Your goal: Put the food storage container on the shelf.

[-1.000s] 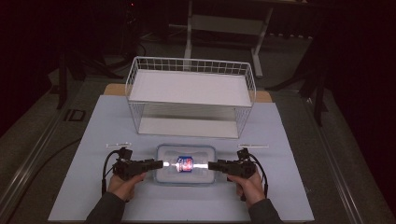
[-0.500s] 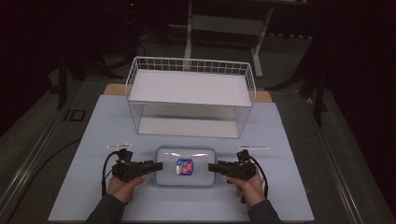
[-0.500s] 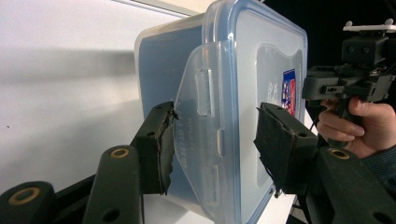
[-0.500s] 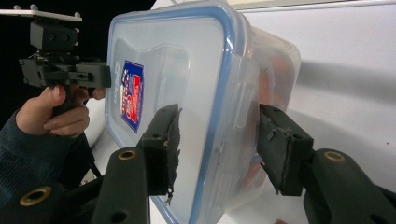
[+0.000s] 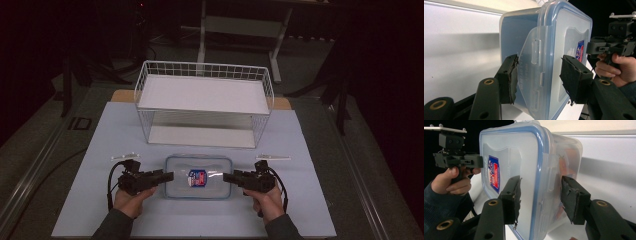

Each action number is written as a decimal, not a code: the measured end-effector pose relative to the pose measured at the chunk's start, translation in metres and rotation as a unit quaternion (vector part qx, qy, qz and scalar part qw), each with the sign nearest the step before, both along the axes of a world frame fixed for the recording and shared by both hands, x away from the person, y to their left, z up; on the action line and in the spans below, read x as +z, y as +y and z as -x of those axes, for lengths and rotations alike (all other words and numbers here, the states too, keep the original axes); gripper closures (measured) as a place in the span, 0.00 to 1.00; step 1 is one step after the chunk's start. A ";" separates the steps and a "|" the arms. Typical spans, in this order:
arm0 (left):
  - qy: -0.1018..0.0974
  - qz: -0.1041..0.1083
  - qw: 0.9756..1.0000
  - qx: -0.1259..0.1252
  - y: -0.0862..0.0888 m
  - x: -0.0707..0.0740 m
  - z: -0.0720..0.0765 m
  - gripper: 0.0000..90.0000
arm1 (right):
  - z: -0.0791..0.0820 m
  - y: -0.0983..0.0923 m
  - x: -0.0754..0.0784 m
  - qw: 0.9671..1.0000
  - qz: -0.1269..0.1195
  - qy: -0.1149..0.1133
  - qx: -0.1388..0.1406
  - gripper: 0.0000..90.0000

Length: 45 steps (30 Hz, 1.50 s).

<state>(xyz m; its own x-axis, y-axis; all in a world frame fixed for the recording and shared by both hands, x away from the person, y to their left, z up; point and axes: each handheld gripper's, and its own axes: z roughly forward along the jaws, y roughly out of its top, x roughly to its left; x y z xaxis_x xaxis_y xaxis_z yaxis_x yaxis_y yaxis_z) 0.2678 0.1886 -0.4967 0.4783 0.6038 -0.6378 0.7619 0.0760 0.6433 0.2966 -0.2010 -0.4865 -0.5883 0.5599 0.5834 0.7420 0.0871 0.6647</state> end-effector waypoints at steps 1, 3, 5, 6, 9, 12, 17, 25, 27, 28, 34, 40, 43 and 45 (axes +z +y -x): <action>-0.003 0.001 1.000 0.002 0.000 0.001 0.000 0.54 | 0.000 0.000 0.001 1.000 0.000 -0.003 0.000 0.57; -0.007 0.000 1.000 0.000 0.000 0.003 0.001 0.54 | 0.001 0.000 0.003 1.000 0.001 -0.009 0.000 0.57; -0.011 -0.002 1.000 -0.001 0.000 0.005 0.001 0.54 | 0.001 0.000 0.005 1.000 0.001 -0.018 0.001 0.57; -0.015 -0.003 1.000 -0.002 0.000 0.006 0.001 0.54 | 0.002 0.000 0.006 1.000 0.001 -0.019 0.001 0.57; -0.024 -0.003 1.000 -0.003 0.000 0.009 0.002 0.54 | 0.003 0.000 0.010 1.000 0.003 -0.030 0.002 0.57; -0.030 -0.003 1.000 -0.002 0.000 0.012 0.002 0.54 | 0.003 0.001 0.013 0.999 0.002 -0.038 0.002 0.57; -0.043 -0.001 0.999 -0.002 0.000 0.016 0.003 0.54 | 0.005 0.000 0.018 0.999 0.004 -0.054 0.002 0.57; -0.063 0.001 0.998 -0.002 0.000 0.024 0.004 0.54 | 0.007 0.001 0.028 0.997 0.004 -0.078 0.001 0.57; -0.067 0.001 0.998 -0.002 0.000 0.027 0.004 0.54 | 0.007 0.001 0.030 0.997 0.003 -0.083 0.001 0.57; -0.069 0.001 0.998 -0.002 0.001 0.028 0.004 0.54 | 0.008 0.001 0.032 0.996 0.003 -0.084 0.001 0.57; -0.083 -0.001 0.997 -0.005 0.000 0.037 0.002 0.54 | 0.008 0.000 0.039 0.995 0.002 -0.098 -0.001 0.57; -0.096 0.002 0.995 -0.005 0.000 0.046 0.000 0.54 | 0.008 0.000 0.051 0.993 0.003 -0.115 -0.002 0.57; -0.104 0.003 0.995 -0.005 0.000 0.053 -0.001 0.54 | 0.008 0.000 0.057 0.992 0.001 -0.124 -0.004 0.57; -0.109 0.003 0.994 -0.004 0.000 0.057 -0.001 0.54 | 0.008 0.000 0.061 0.991 0.002 -0.130 -0.004 0.57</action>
